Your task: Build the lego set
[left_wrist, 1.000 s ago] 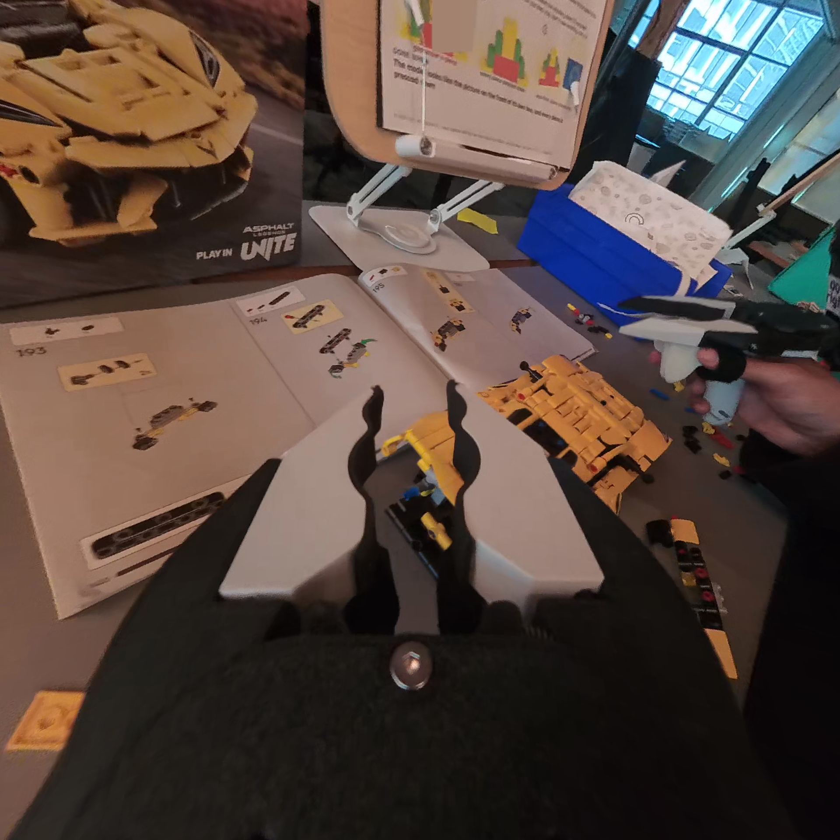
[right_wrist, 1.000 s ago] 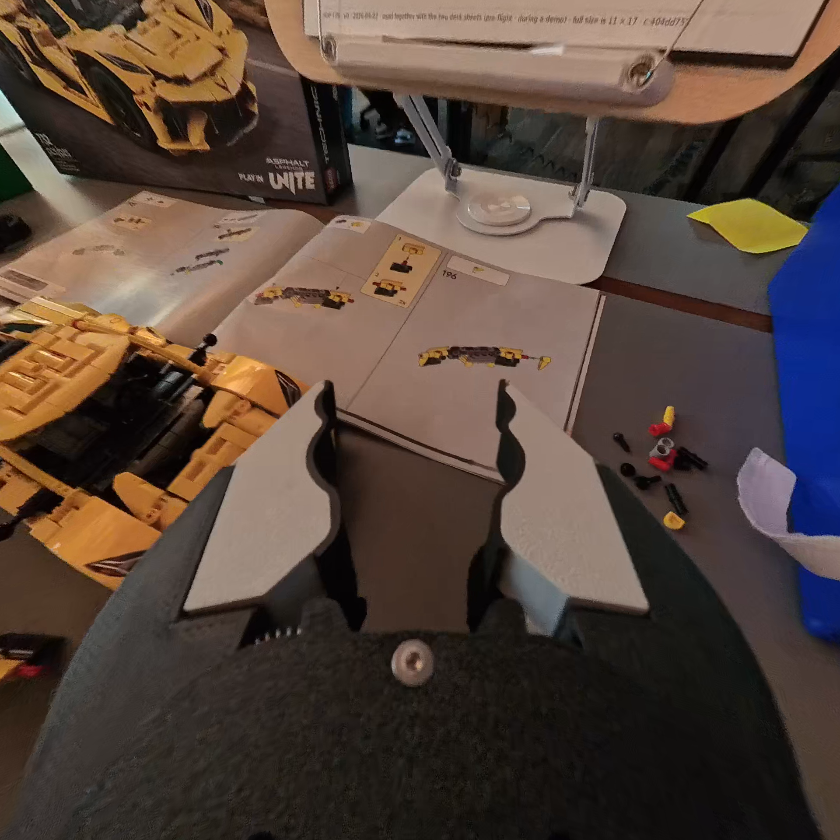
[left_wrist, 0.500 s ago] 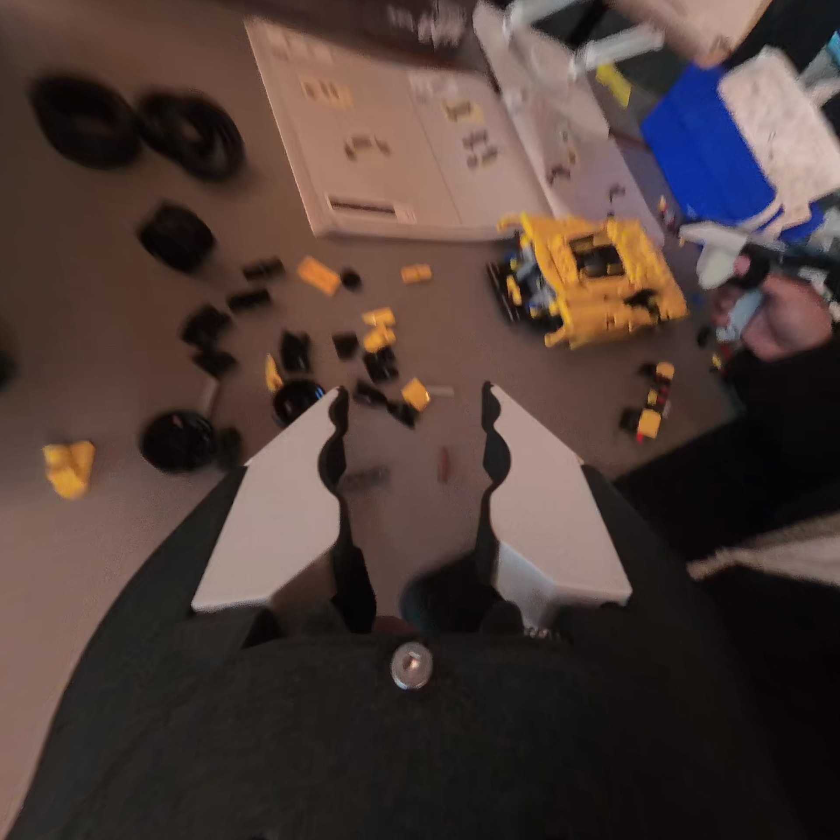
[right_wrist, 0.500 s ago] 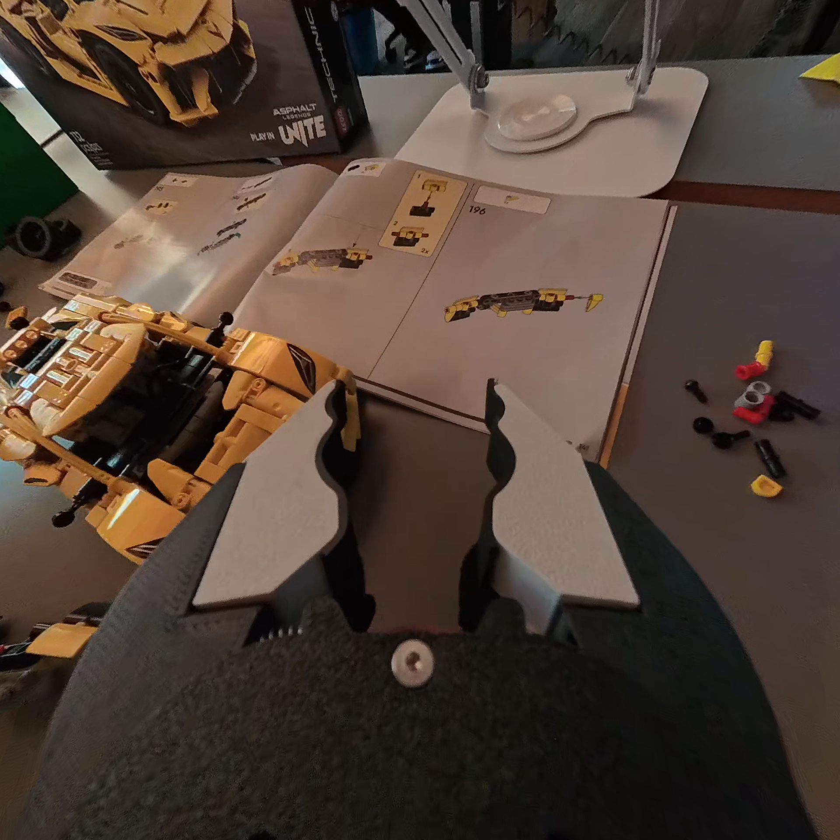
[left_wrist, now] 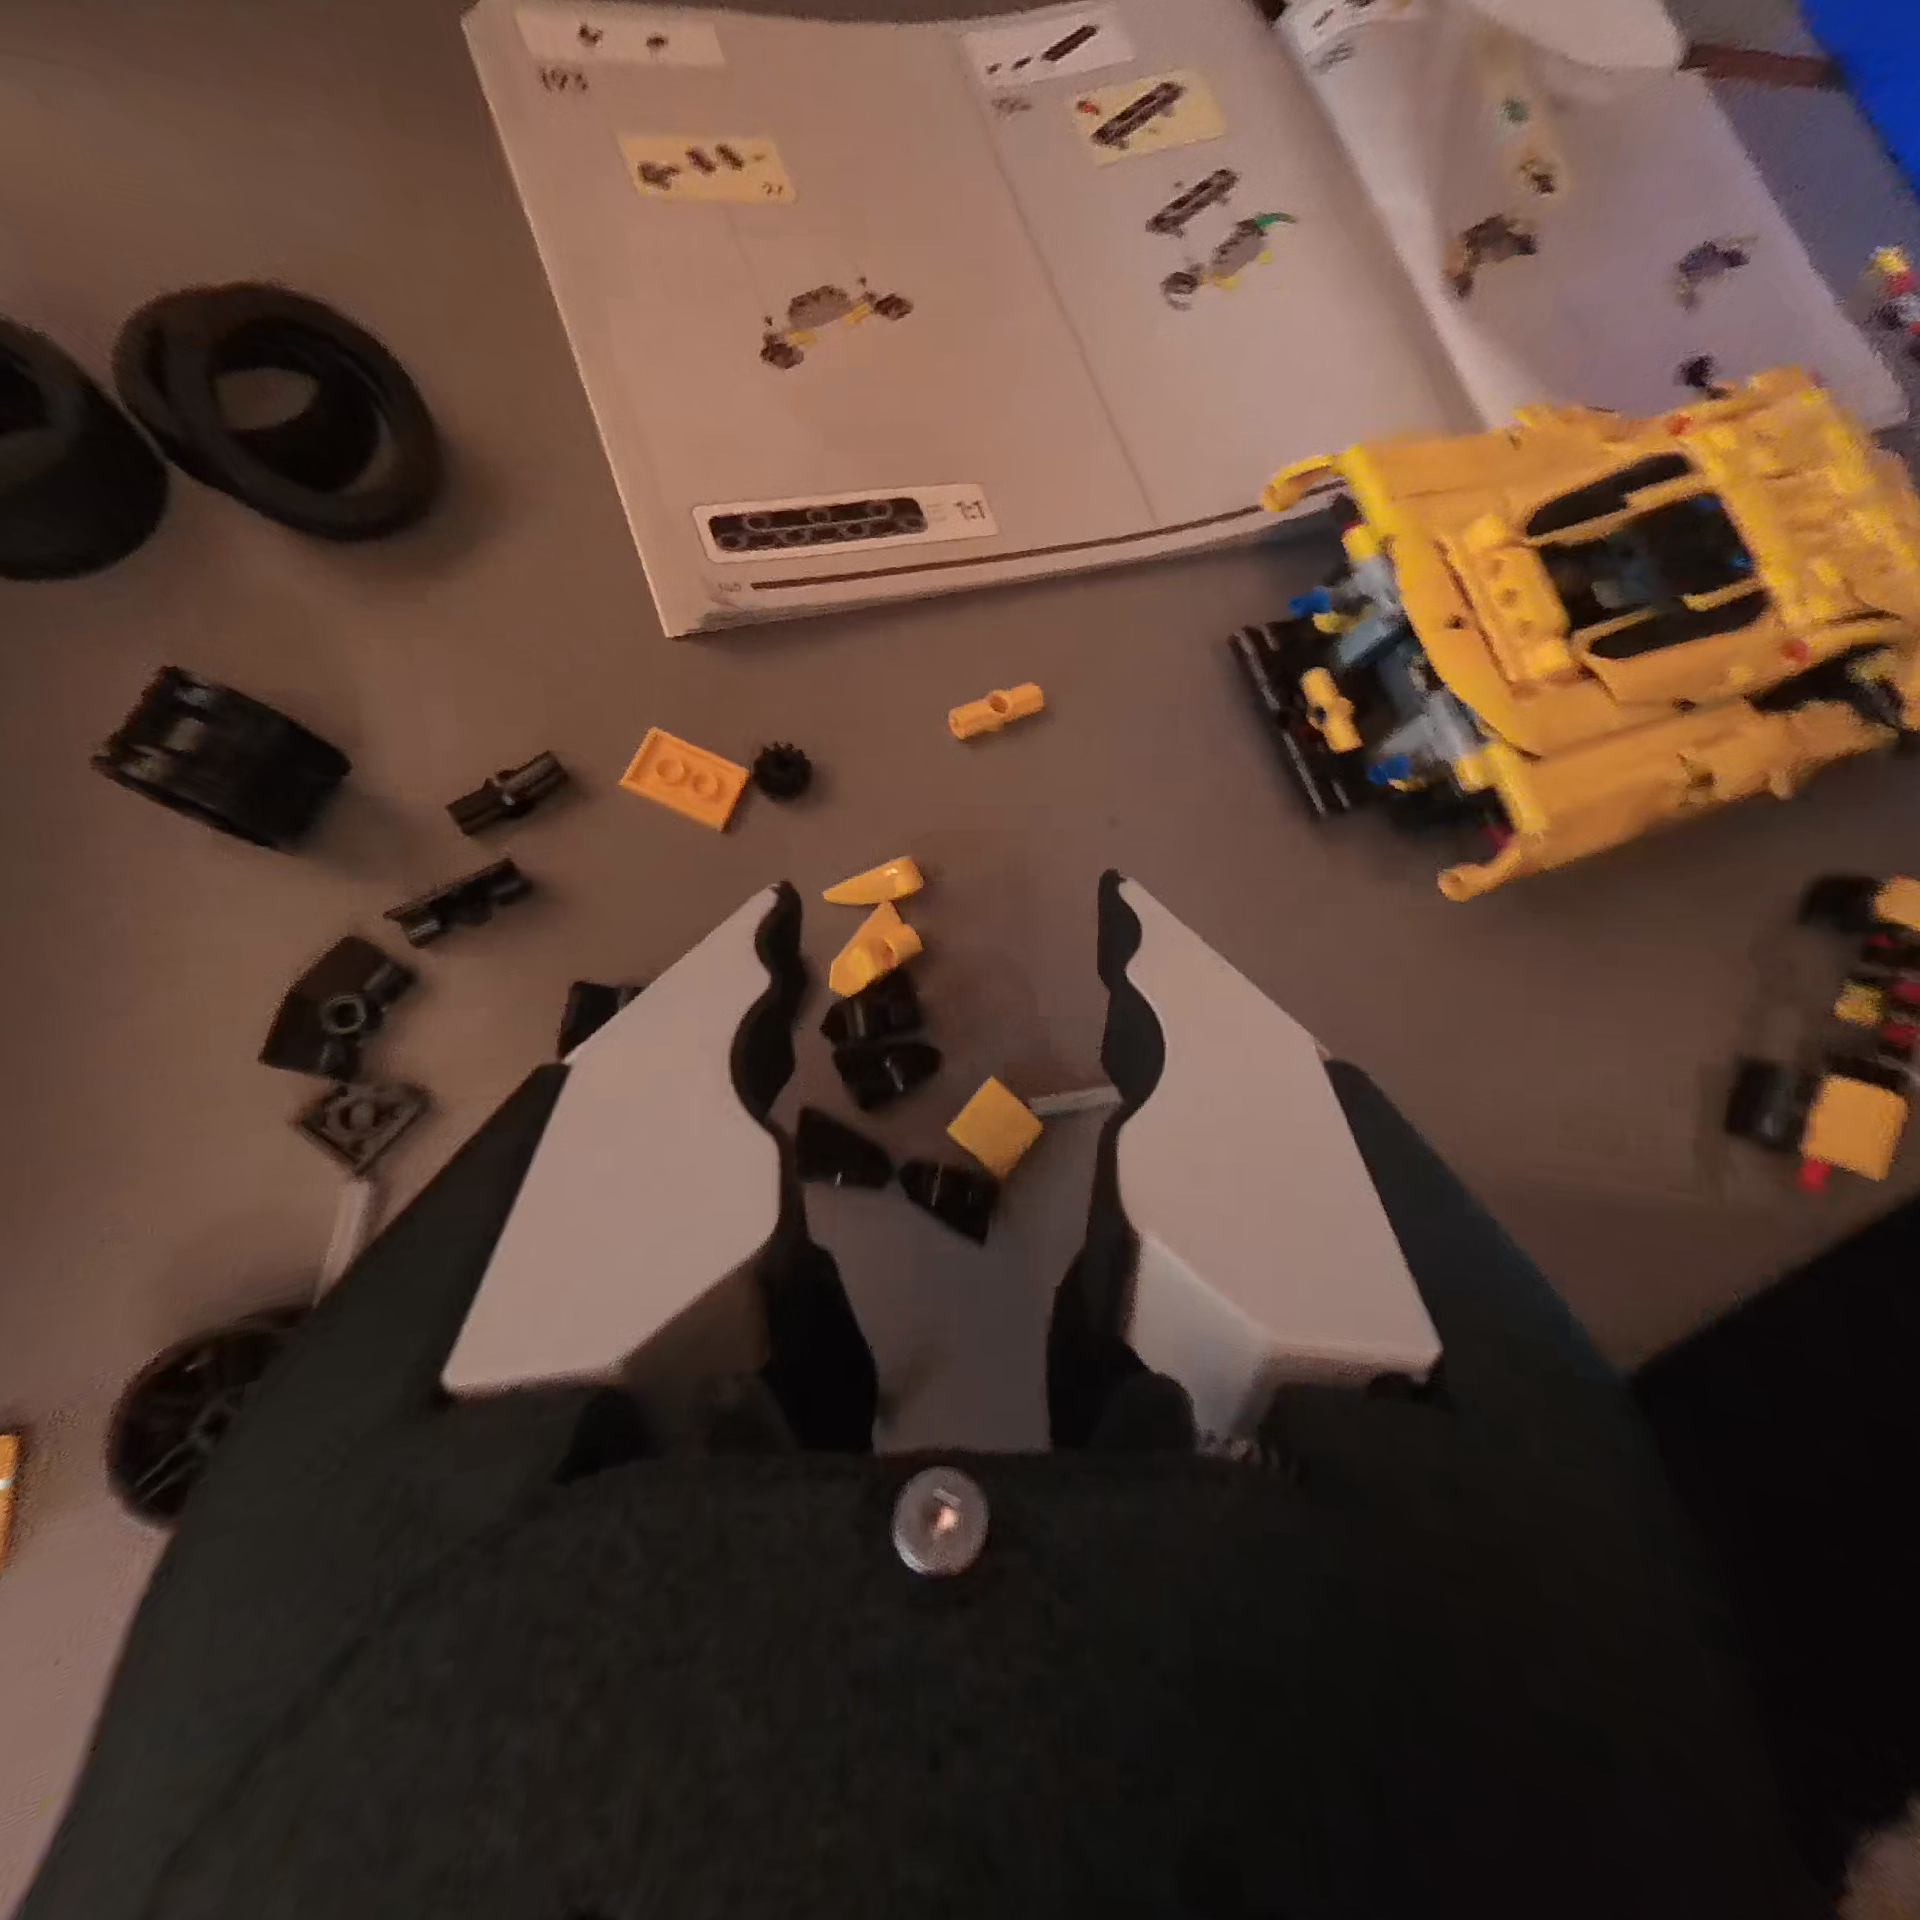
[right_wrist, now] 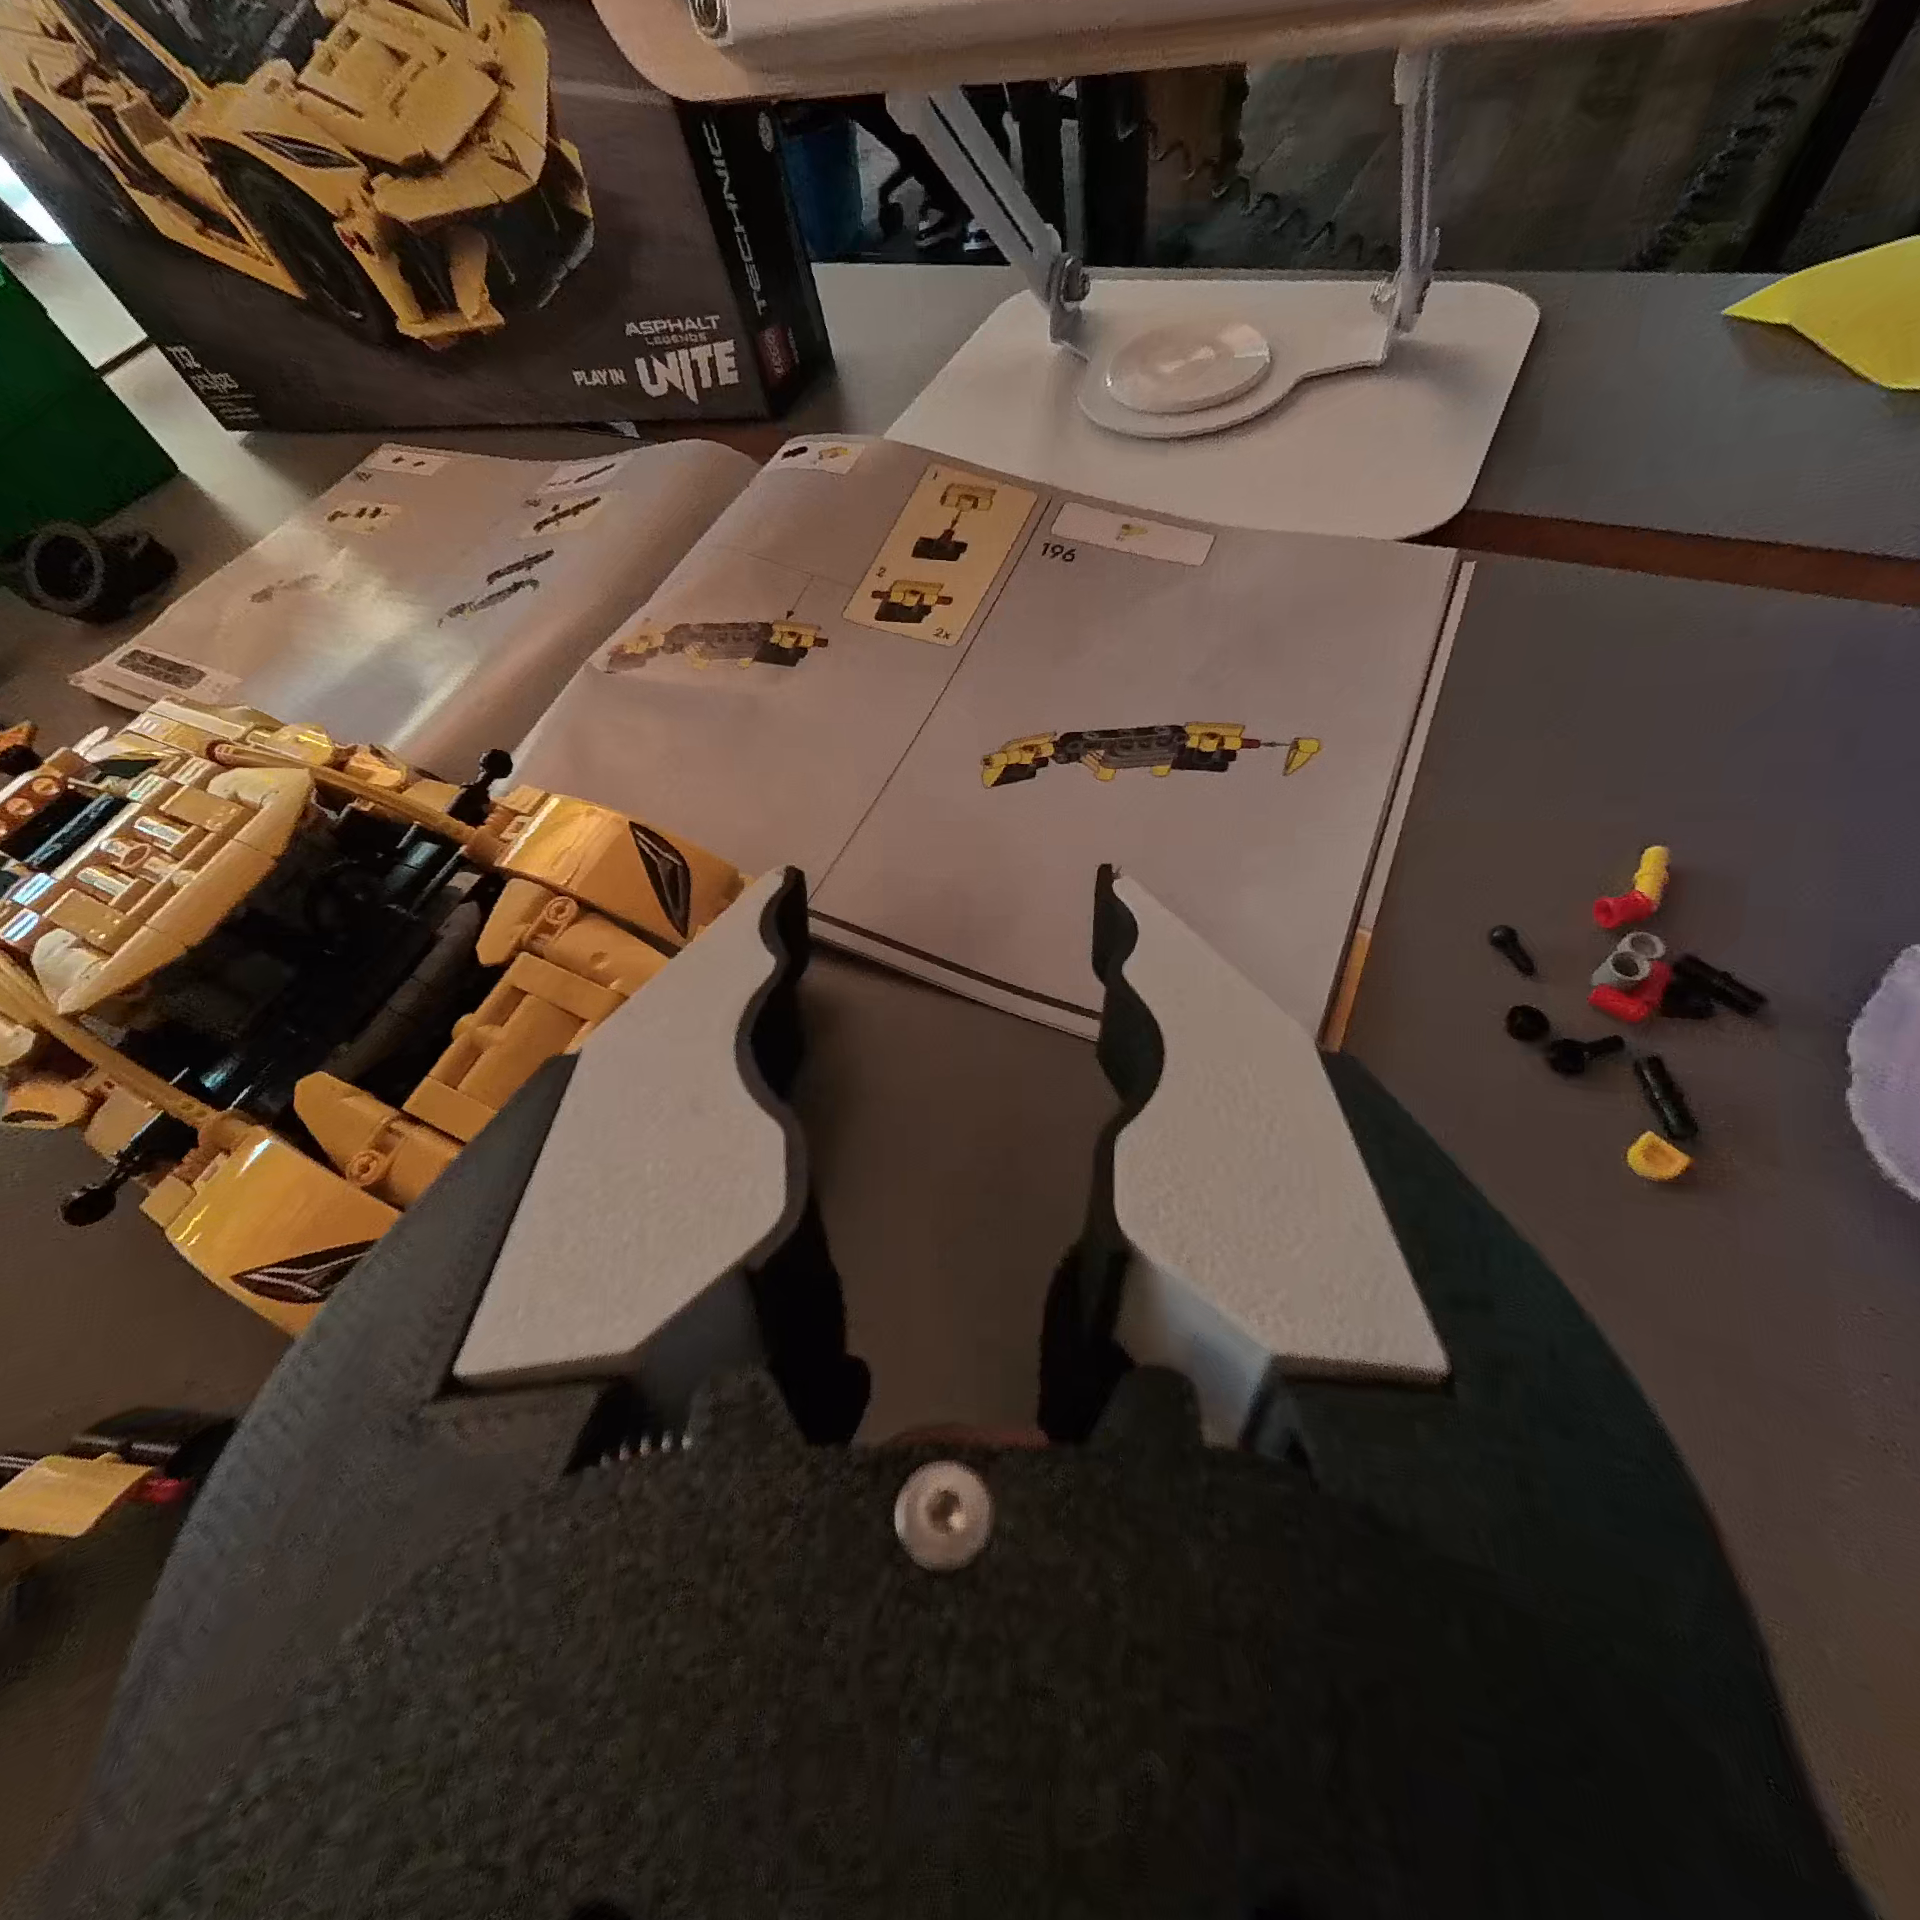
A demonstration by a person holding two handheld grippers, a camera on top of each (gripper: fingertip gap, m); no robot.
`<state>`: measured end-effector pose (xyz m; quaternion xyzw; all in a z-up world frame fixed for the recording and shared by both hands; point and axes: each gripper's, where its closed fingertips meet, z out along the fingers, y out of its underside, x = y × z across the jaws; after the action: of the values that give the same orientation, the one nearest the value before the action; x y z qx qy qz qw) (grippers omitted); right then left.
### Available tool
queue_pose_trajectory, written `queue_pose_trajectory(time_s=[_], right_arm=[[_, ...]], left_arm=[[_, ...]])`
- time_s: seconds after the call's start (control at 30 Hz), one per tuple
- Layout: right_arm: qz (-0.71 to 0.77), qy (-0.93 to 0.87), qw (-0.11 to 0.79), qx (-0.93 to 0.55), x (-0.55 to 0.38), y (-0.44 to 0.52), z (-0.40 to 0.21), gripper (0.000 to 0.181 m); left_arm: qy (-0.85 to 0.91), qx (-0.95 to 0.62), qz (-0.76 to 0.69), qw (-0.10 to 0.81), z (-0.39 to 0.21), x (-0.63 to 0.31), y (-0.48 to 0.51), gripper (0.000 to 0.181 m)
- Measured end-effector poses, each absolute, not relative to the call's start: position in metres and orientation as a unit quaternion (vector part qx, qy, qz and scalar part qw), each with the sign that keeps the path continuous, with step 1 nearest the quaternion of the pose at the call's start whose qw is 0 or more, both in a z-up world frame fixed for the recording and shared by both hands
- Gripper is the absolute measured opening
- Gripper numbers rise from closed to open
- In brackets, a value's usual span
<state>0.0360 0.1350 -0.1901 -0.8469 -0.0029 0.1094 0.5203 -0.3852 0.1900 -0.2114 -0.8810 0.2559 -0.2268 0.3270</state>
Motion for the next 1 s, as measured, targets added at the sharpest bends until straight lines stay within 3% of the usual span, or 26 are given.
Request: queue_pose_trajectory(time_s=[0.2,0.5,0.57,0.7,0.83,1.0], right_arm=[[0.115,-0.01,0.518,-0.848,0.033,0.135,-0.191,0.054],[0.125,-0.014,0.516,-0.847,0.029,0.135,-0.191,0.054],[0.127,-0.014,0.515,-0.847,0.028,0.135,-0.191,0.054],[0.125,-0.016,0.516,-0.847,0.028,0.135,-0.19,0.054],[0.124,-0.014,0.52,-0.845,0.029,0.135,-0.188,0.054],[0.128,-0.013,0.529,-0.839,0.028,0.135,-0.183,0.054]], left_arm=[[0.228,-0.913,-0.098,0.324,-0.241,-0.391,0.201,0.057],[0.223,-0.911,-0.091,0.336,-0.245,-0.384,0.205,0.035],[0.224,-0.909,-0.093,0.339,-0.244,-0.384,0.206,0.023],[0.237,-0.905,-0.094,0.342,-0.241,-0.382,0.204,0.023],[0.32,-0.836,-0.157,0.416,-0.199,-0.345,0.189,0.023],[0.398,-0.647,-0.307,0.573,-0.099,-0.294,0.127,0.023]])
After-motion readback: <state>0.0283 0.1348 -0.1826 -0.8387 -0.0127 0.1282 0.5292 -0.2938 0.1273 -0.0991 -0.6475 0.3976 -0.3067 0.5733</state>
